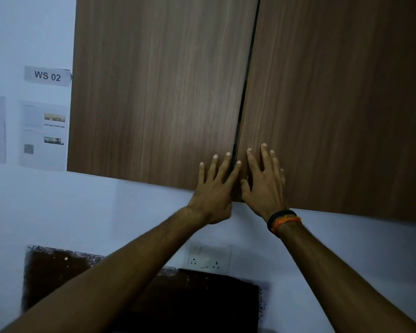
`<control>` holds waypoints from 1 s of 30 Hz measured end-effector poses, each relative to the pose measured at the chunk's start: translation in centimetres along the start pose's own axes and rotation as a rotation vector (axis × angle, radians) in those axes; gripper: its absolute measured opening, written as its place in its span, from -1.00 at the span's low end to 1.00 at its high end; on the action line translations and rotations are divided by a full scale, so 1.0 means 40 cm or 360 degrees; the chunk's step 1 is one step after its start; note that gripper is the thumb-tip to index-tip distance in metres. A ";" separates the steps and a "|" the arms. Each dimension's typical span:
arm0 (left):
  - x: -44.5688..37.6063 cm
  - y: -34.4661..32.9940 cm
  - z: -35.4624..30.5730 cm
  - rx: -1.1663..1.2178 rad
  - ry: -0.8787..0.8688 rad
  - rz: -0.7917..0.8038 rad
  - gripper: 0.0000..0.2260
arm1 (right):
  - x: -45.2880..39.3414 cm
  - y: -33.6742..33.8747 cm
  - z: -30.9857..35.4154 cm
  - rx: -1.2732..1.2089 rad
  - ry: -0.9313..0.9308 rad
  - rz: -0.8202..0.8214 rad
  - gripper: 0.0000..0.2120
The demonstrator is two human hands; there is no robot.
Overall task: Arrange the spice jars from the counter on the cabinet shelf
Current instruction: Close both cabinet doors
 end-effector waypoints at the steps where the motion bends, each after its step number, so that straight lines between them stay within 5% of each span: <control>1: -0.010 -0.009 0.010 -0.0085 -0.0023 0.0007 -0.12 | -0.004 -0.009 -0.001 0.0020 0.0002 0.0020 -0.21; 8: -0.080 -0.036 0.044 -0.0444 -0.0141 -0.0112 -0.21 | -0.036 -0.082 -0.008 0.0160 -0.0015 0.0089 -0.10; 15: -0.124 -0.031 0.091 -0.0461 -0.0075 -0.0204 -0.35 | -0.056 -0.126 -0.014 0.0230 -0.0034 0.0007 -0.22; 30: -0.129 -0.037 0.101 -0.0417 -0.0007 -0.0049 -0.16 | -0.061 -0.144 -0.023 0.0326 -0.0030 0.0055 -0.27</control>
Point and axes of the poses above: each hand's wrist, its own x-axis away from the middle knuckle, its own y-axis out of the back of the hand, z = x × y, the point moved 5 cm from there along -x, towards the middle knuckle
